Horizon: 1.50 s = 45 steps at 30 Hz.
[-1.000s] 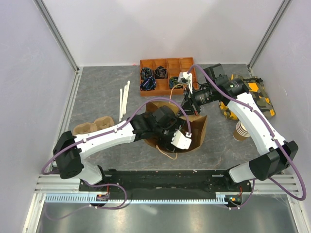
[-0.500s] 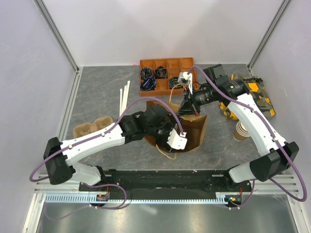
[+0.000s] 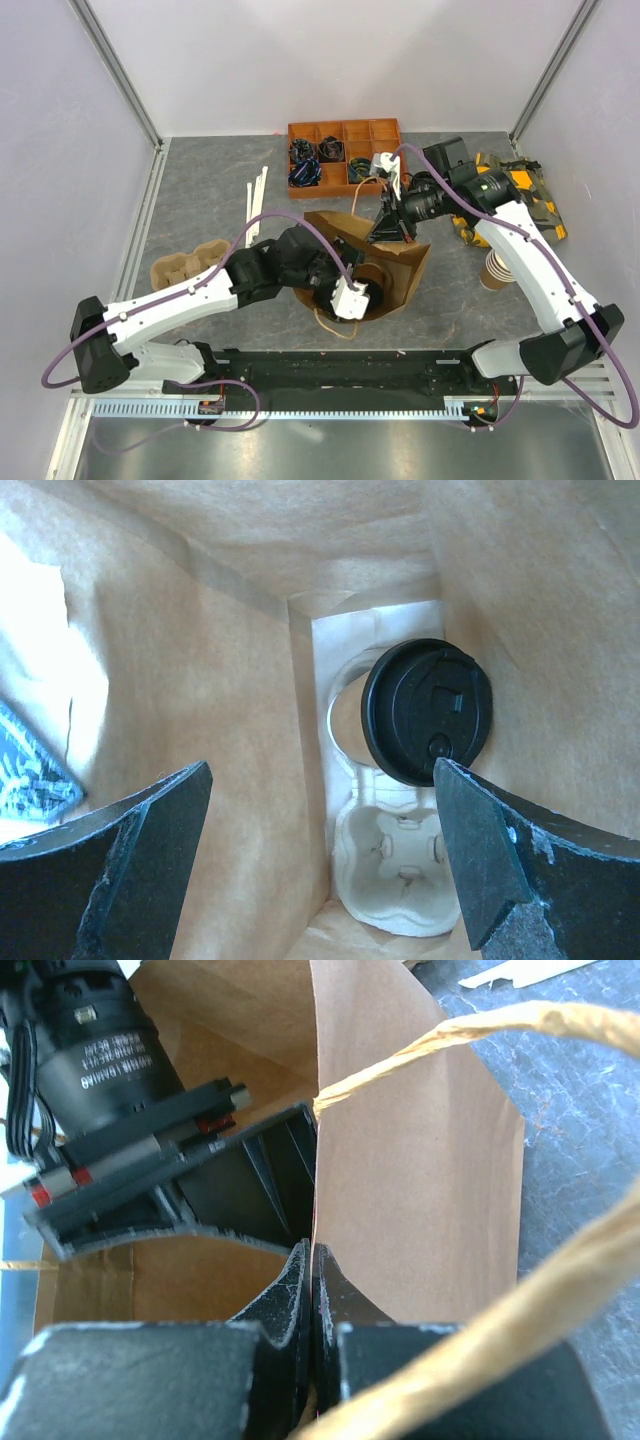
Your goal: Pack the takeout coffee
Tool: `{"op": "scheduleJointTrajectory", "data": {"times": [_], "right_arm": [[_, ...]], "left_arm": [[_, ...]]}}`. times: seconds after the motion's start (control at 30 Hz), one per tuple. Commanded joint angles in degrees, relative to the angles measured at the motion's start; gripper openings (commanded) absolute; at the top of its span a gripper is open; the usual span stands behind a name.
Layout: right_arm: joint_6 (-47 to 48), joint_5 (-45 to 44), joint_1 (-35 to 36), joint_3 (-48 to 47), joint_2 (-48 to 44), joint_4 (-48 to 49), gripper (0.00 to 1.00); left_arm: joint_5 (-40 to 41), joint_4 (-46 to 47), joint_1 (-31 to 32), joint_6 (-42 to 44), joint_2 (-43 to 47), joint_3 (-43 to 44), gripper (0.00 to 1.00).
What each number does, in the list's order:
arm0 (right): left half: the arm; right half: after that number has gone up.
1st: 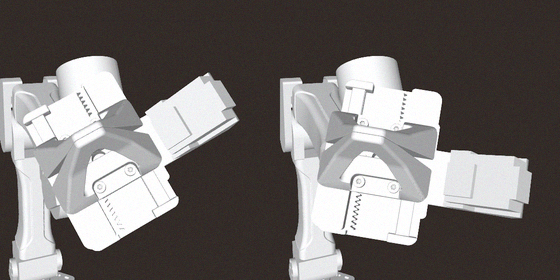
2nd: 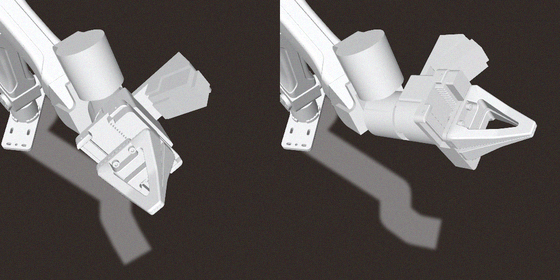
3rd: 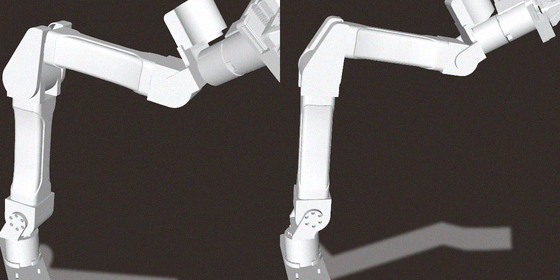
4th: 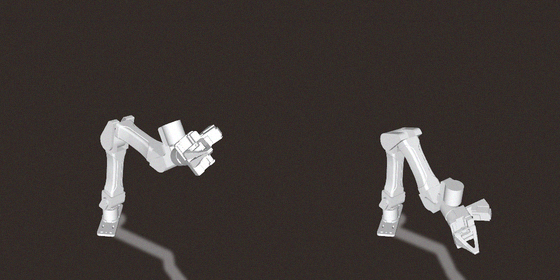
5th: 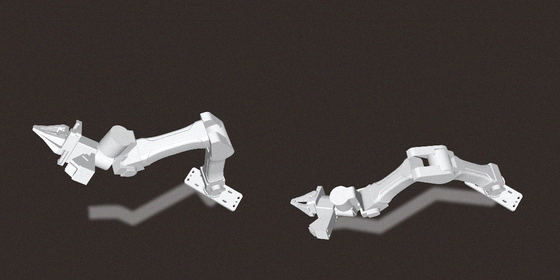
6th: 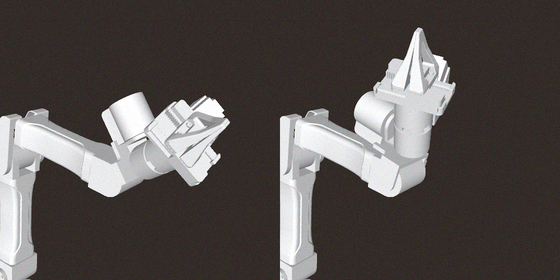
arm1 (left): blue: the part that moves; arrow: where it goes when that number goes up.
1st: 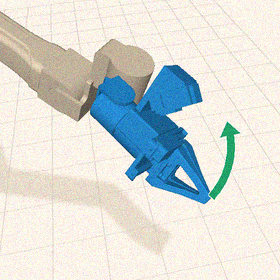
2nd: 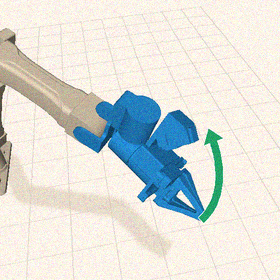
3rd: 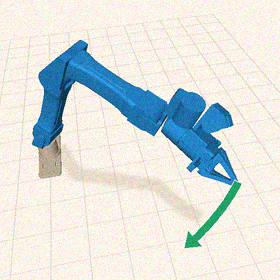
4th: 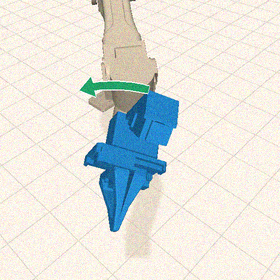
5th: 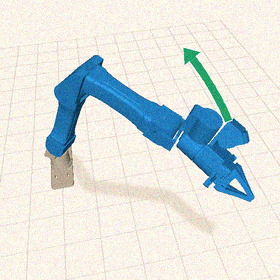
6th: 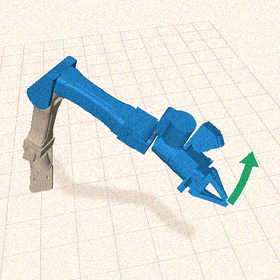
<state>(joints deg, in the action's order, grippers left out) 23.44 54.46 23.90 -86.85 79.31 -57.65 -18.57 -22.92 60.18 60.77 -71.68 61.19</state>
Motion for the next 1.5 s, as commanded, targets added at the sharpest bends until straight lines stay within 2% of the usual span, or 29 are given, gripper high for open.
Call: {"op": "scheduleJointTrajectory", "data": {"times": [0.0,0.57,1.17,1.47], "right_arm": [[4.07,0.04,0.97,0.80,-3.45,2.36,0.00],[7.85,-3.30,5.63,2.91,-6.80,3.07,0.00],[2.84,-0.23,3.08,-2.71,1.63,1.76,0.00],[3.63,1.09,1.50,-4.12,3.83,-0.27,0.00]], "left_arm": [[-2.96,6.56,0.11,3.47,4.17,-2.21,1.00],[-4.81,13.16,0.02,5.41,7.69,-4.32,0.99],[-4.81,14.74,-0.51,3.21,10.51,-3.01,0.95],[-2.71,14.57,-0.59,2.07,9.98,-1.43,0.86]]}}
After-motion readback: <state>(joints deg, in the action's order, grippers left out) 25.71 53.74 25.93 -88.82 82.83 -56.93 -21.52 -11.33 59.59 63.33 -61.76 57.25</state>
